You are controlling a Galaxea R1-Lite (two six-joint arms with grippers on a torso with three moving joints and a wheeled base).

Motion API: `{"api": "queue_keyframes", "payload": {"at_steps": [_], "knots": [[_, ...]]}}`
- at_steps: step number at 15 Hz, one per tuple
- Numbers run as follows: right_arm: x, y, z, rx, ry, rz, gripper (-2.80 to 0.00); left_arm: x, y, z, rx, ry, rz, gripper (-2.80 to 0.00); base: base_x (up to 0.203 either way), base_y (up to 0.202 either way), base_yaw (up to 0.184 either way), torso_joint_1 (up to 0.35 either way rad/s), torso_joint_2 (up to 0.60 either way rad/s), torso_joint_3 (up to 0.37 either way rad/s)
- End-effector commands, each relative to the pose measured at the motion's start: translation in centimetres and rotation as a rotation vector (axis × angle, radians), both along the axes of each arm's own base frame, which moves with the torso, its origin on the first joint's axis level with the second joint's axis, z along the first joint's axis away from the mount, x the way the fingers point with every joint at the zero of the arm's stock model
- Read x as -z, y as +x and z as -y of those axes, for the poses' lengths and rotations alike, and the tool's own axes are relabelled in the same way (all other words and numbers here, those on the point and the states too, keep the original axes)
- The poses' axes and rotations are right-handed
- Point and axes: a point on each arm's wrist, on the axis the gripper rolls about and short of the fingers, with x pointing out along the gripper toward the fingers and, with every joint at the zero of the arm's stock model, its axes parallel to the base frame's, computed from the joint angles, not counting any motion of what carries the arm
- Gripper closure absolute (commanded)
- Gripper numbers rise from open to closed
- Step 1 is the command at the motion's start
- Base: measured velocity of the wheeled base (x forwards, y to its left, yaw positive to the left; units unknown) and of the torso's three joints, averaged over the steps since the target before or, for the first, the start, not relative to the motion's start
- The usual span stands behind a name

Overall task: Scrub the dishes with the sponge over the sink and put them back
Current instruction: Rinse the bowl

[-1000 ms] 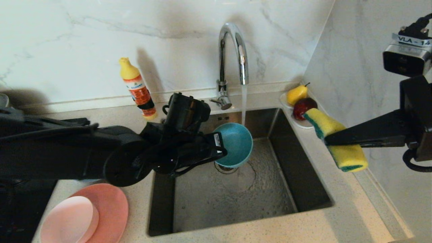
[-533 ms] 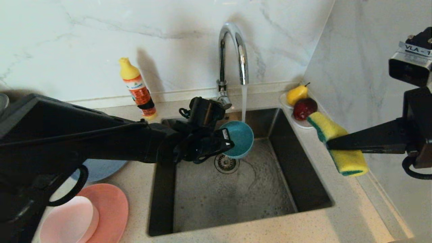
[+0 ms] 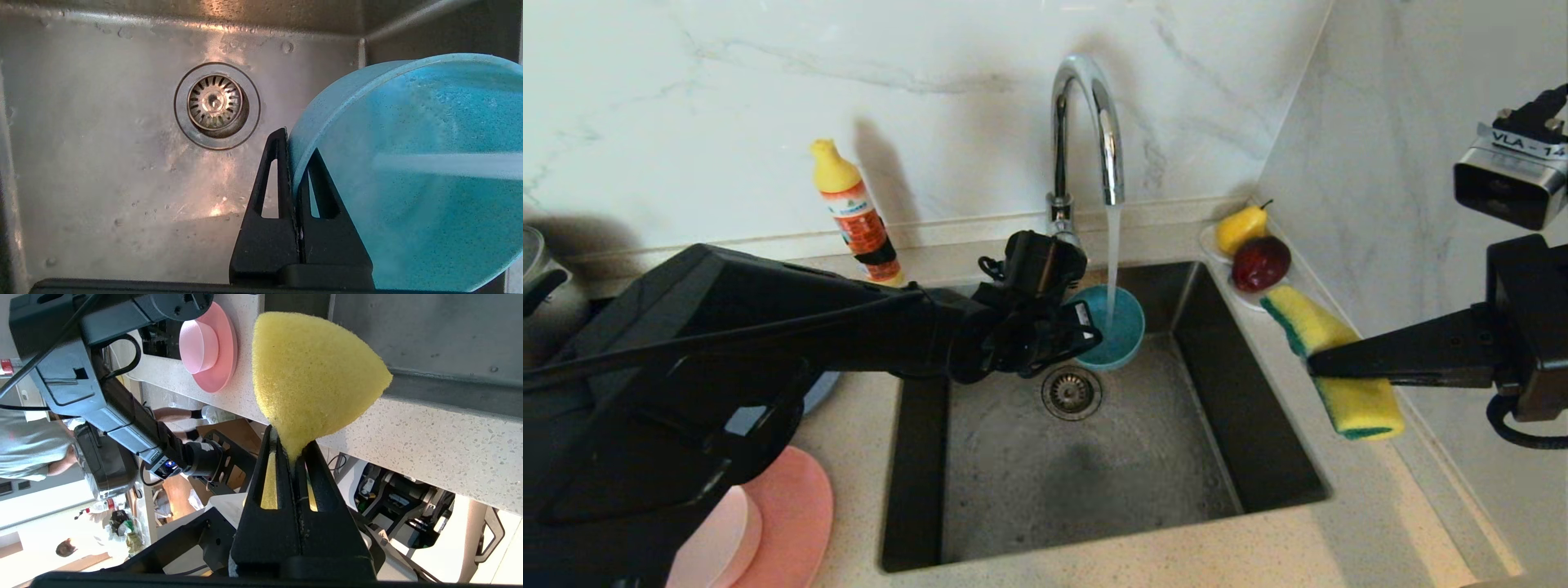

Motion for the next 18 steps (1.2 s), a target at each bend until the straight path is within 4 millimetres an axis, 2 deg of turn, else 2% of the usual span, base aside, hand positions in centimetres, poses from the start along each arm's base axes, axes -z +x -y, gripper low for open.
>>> {"api": "queue_keyframes", "payload": {"at_steps": [1, 8, 14, 18], "knots": [[0.1, 0.0, 0.0, -0.001, -0.001, -0.009, 0.0, 0.4, 0.1, 0.1, -0.004, 0.003, -0.007, 0.0, 0.0, 0.0, 0.0, 0.0, 0.0, 0.0], [-0.2, -0.4, 0.2, -0.011, 0.012, -0.001, 0.0, -0.2, -0.9, -0.8, -0.035, 0.024, -0.006, 0.0, 0.0, 0.0, 0.0, 0.0, 0.0, 0.0], [0.5, -0.2, 0.1, -0.011, 0.001, -0.021, 0.0, -2.7, -4.8, -4.5, -0.21, 0.27, 0.12, 0.0, 0.0, 0.0, 0.0, 0.0, 0.0, 0.0], [0.5, -0.2, 0.1, -0.008, 0.0, -0.025, 0.0, -4.5, -6.4, -7.3, -0.346, 0.402, 0.31, 0.0, 0.0, 0.0, 0.0, 0.0, 0.0, 0.0]]}}
